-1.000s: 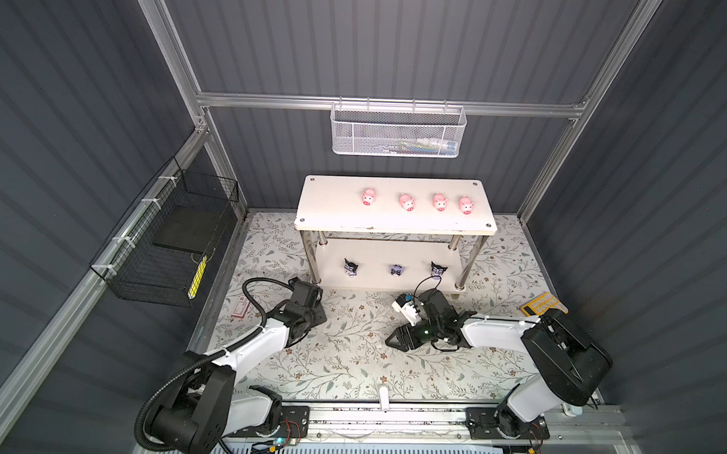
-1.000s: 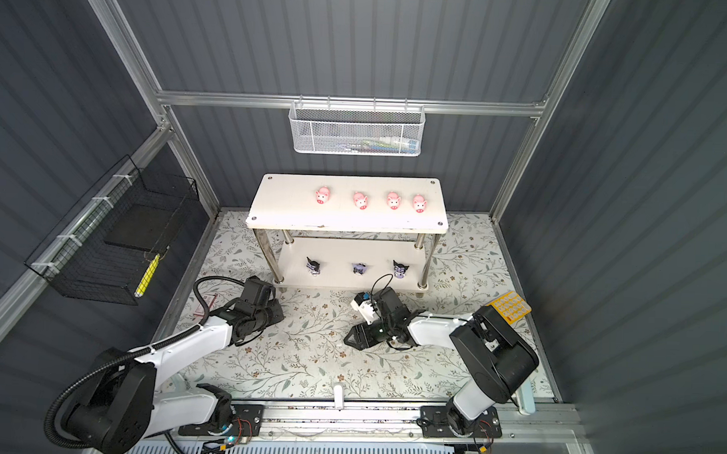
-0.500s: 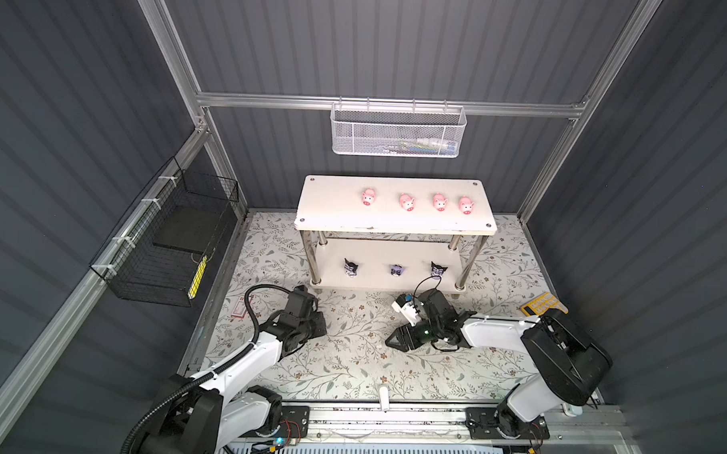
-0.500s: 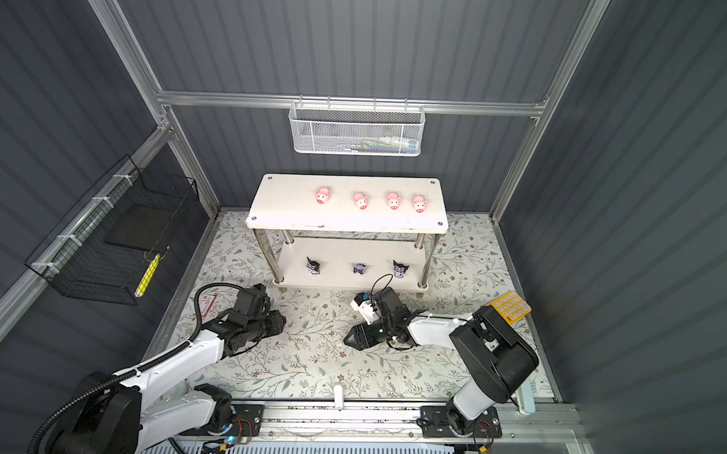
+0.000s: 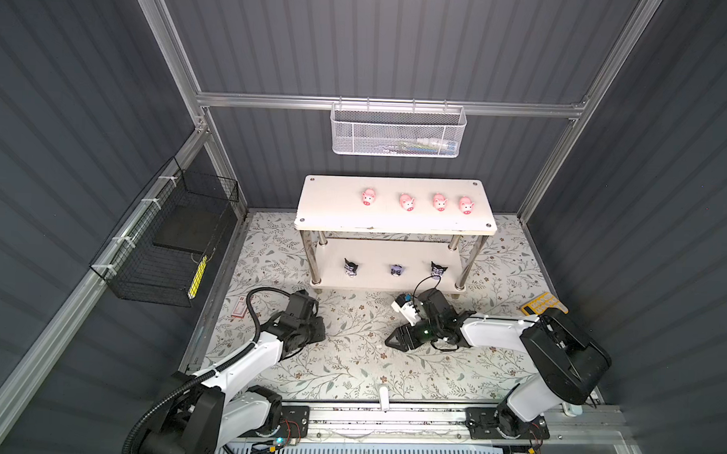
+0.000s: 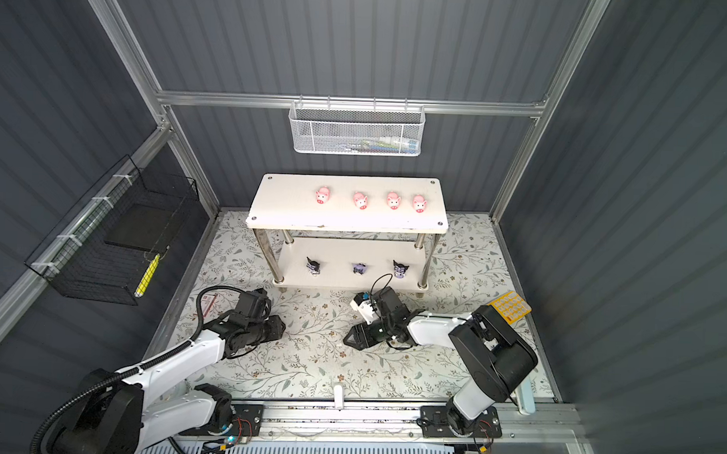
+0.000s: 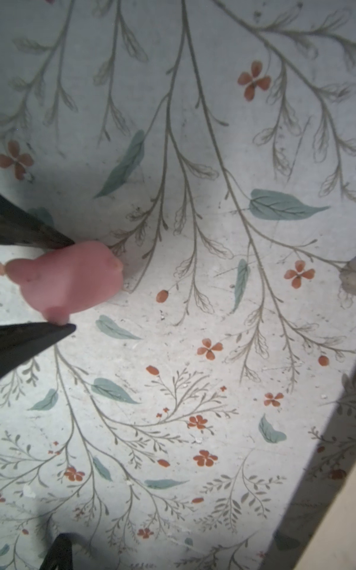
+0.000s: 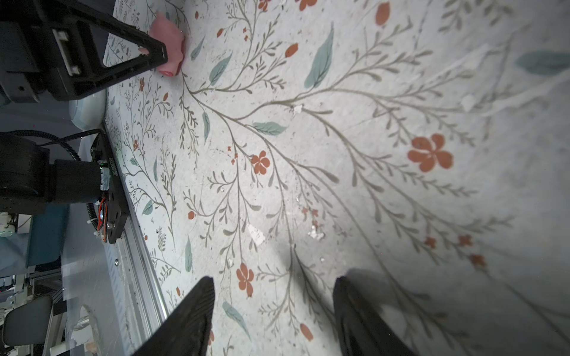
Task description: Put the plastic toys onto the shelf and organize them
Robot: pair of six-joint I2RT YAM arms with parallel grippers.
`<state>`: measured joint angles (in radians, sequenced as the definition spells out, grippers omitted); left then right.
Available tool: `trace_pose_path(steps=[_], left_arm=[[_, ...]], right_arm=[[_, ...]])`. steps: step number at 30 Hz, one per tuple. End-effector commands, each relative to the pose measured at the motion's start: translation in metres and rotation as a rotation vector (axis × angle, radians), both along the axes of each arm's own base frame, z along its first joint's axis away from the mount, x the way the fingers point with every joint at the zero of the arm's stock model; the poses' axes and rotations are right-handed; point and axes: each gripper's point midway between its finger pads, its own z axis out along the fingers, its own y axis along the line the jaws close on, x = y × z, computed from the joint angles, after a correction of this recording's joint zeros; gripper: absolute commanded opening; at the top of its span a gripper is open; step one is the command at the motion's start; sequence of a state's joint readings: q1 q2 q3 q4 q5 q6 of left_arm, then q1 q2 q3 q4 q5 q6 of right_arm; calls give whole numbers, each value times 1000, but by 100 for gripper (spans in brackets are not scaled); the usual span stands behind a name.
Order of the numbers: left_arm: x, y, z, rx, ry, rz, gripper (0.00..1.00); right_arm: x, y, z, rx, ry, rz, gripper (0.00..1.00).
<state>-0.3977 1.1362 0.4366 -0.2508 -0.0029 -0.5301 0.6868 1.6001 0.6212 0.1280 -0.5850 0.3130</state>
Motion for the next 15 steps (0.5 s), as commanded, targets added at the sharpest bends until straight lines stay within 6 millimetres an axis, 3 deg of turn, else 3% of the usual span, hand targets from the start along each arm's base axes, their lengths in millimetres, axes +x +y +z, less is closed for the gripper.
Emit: trace_pose_path(steps=[1,8,15], left_arm=[[-4,4,-2,23,18,-1,43],[-2,4,7,-2,9,43,52],[1,8,8,-28,14,161,54]], right_arm=[[0,2,-3,-3,14,10,64],[1,3,-4,-4,23,13,64],[1,4,-6,-5,32,21,64]])
